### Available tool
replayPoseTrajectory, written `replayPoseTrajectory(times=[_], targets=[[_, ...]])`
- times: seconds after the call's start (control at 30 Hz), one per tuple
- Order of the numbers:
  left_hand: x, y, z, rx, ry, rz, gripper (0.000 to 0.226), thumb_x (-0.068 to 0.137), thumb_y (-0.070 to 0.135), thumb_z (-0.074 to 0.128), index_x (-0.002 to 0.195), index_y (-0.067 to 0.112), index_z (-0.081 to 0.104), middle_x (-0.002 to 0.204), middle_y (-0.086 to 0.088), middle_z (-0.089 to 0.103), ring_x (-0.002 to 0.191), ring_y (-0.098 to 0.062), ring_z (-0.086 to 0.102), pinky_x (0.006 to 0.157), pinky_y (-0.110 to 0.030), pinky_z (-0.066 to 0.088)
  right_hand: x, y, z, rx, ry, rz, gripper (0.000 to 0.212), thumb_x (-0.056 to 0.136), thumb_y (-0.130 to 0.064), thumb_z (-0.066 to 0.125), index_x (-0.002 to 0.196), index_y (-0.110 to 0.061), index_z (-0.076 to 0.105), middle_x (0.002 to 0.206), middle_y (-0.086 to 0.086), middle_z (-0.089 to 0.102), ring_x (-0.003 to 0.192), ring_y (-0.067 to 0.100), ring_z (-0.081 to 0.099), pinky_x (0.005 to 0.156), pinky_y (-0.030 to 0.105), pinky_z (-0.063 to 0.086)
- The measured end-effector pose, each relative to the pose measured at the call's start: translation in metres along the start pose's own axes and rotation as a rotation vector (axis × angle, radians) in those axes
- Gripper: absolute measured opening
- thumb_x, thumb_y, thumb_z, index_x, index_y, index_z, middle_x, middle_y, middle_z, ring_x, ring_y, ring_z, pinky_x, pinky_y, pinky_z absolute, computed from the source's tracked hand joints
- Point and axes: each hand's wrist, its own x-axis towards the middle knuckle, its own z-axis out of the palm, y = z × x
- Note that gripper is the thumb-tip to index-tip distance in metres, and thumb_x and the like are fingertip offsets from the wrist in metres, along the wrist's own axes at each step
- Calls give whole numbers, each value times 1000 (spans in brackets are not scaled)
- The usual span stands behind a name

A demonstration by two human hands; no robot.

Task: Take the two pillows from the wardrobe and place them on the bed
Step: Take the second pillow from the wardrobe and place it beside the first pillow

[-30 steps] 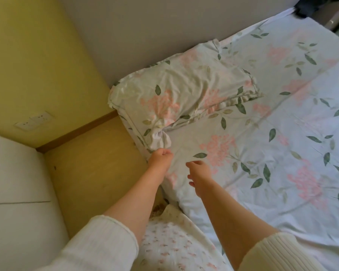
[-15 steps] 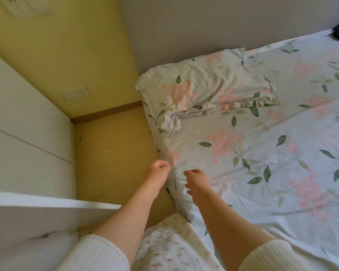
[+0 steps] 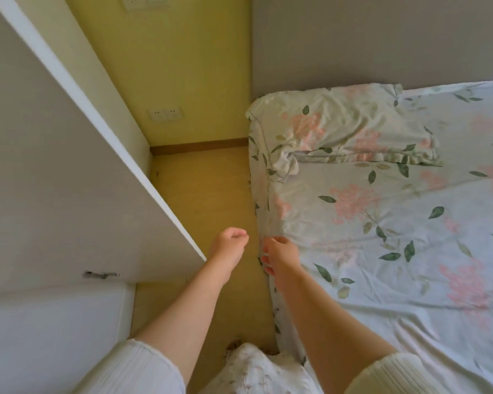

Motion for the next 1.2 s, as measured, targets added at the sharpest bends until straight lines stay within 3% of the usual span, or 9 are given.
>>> replayPoseTrajectory(times=[0.2,0.3,0.4,0.63,0.87,1.2], targets=[[-35,-12,-34,-139,191,18,18,89,23,48,102,23,61,111,-5,64,103,-25,59,85,-34,46,-36,-15,22,-102,-132,-121,12,86,-12,42,93,-13,52,67,1,54,59,16,49,52,26,38],[-59,-15,-52,-244,328,36,15,89,22,49,97,25,62,100,-4,65,97,-25,62,83,-34,48,-58,-19,34,-144,-247,-188,13,87,-13,43,80,-18,53,70,0,55,60,14,50,52,25,39],[-87,-21,-71,-328,459,69,12,89,19,51,92,24,61,90,1,65,90,-22,63,85,-36,49,-84,-21,51,-171,-383,-255,11,88,-14,45,83,-18,54,75,-1,58,62,13,52,53,25,39],[-167,-35,-150,-461,766,178,15,88,15,51,93,23,62,89,0,66,83,-16,63,80,-35,49,-173,-28,110,-213,-675,-397,16,89,-16,46,77,-23,52,77,-1,60,66,14,56,58,25,42],[-260,-22,-240,-396,994,376,16,88,20,50,87,31,62,90,7,66,88,-12,65,90,-39,51,-295,-54,163,-183,-951,-614,13,89,-17,48,78,-21,54,76,-2,62,67,13,58,62,27,44],[-373,14,-317,-275,1253,623,14,88,20,51,89,29,62,87,10,65,90,-15,65,87,-36,52,-427,-90,186,-98,-1174,-886,13,88,-16,51,78,-20,55,76,-2,60,66,12,57,63,25,45]])
